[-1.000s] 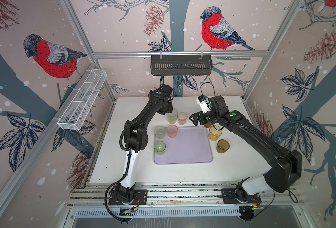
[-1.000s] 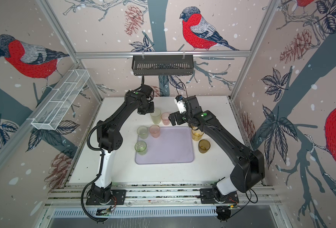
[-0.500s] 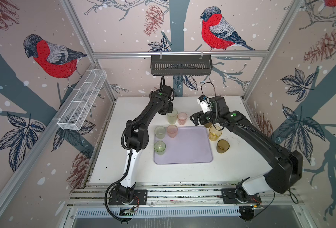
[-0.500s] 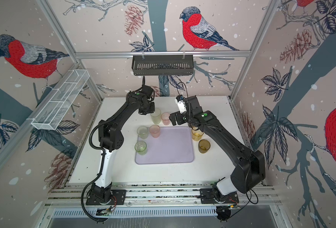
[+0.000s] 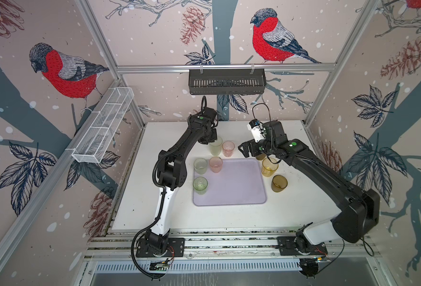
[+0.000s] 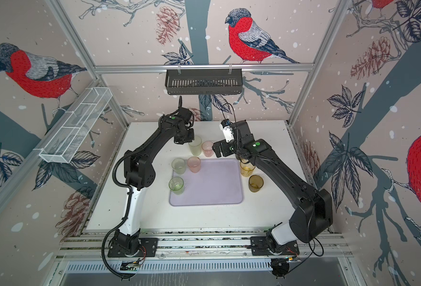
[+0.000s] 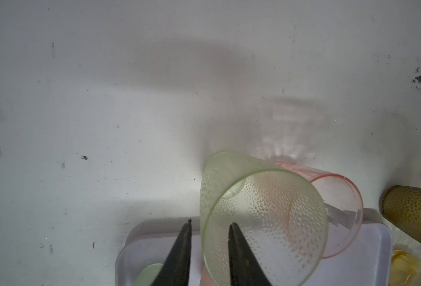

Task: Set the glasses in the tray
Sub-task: 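Lower the left gripper over the rim of the tall pale green cup, then close the left gripper on the rim of the tall pale green cup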

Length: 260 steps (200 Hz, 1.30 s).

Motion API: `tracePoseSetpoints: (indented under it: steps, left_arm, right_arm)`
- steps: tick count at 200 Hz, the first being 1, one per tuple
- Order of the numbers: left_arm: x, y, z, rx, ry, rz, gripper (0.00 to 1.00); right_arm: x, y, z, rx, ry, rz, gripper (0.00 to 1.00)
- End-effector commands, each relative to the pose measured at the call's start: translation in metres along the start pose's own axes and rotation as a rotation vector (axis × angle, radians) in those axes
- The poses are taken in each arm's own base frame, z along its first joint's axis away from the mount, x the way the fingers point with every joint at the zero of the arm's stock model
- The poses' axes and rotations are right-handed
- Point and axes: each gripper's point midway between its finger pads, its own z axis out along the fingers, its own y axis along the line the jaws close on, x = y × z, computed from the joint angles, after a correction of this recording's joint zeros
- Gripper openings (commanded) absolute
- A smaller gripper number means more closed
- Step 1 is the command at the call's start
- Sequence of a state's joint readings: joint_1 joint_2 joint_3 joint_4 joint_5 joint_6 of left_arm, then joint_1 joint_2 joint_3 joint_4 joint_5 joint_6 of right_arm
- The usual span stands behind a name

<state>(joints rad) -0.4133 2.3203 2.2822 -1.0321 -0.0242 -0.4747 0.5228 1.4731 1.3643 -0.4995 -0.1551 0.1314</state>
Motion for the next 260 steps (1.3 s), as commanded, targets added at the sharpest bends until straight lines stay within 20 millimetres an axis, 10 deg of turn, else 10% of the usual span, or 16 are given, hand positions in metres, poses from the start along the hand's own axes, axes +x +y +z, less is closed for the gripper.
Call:
tracePoseSetpoints:
  steps: [1,260]
  left_arm:
    - [-0.0028,0.0003,0.0001,0.001,-0.008,-0.012,0.27]
    - [-0.0012,0.0044,0.0061,-0.022,-0.002,-0.013,0.13]
  right_arm:
    - [-0.0043,-0.0011,-0.003,0.006,-0.016,0.005,1.0]
    - [-0.0082,-0.0075,-0.0084,0.019,-0.037,0.017,1.0]
